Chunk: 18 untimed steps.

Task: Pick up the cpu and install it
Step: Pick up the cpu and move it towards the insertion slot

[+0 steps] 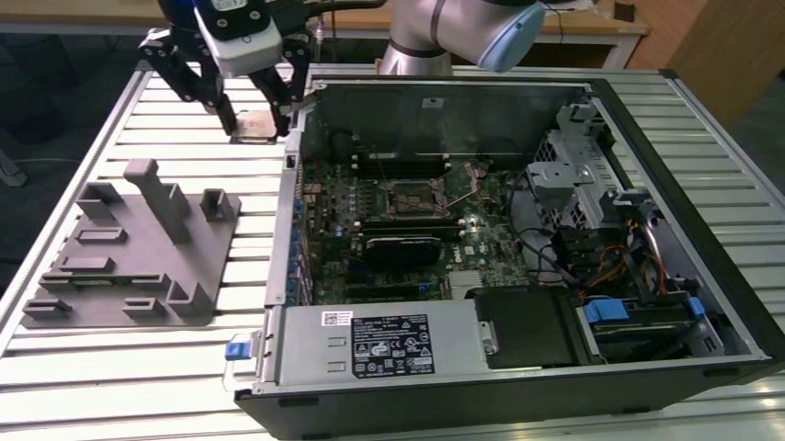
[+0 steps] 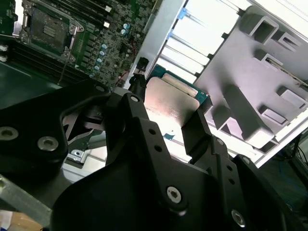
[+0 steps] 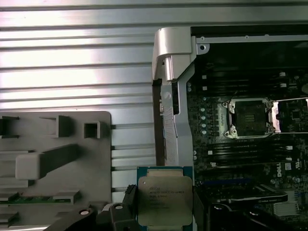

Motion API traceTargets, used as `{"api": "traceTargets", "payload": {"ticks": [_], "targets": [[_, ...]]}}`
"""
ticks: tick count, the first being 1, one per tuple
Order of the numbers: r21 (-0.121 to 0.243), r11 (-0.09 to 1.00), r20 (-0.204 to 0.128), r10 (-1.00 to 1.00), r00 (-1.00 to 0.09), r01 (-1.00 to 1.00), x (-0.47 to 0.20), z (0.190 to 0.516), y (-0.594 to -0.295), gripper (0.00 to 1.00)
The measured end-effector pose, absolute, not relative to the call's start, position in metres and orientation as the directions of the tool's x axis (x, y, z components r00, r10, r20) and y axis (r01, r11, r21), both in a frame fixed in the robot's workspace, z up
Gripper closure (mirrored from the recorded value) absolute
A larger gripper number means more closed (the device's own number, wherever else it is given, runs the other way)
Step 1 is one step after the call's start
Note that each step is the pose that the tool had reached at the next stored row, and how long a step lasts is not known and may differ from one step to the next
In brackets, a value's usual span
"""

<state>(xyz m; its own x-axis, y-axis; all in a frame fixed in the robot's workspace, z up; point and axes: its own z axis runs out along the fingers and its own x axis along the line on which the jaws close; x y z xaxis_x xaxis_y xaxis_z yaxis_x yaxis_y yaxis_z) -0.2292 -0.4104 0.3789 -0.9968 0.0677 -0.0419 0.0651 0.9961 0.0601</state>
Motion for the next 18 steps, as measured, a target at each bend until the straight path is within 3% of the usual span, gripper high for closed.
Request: {"api": "traceTargets", "payload": {"ticks": [18], "targets": [[0.06, 0.996, -0.042, 0.068, -0.997, 0.065, -0.202, 0.379, -0.41, 0.46]]}}
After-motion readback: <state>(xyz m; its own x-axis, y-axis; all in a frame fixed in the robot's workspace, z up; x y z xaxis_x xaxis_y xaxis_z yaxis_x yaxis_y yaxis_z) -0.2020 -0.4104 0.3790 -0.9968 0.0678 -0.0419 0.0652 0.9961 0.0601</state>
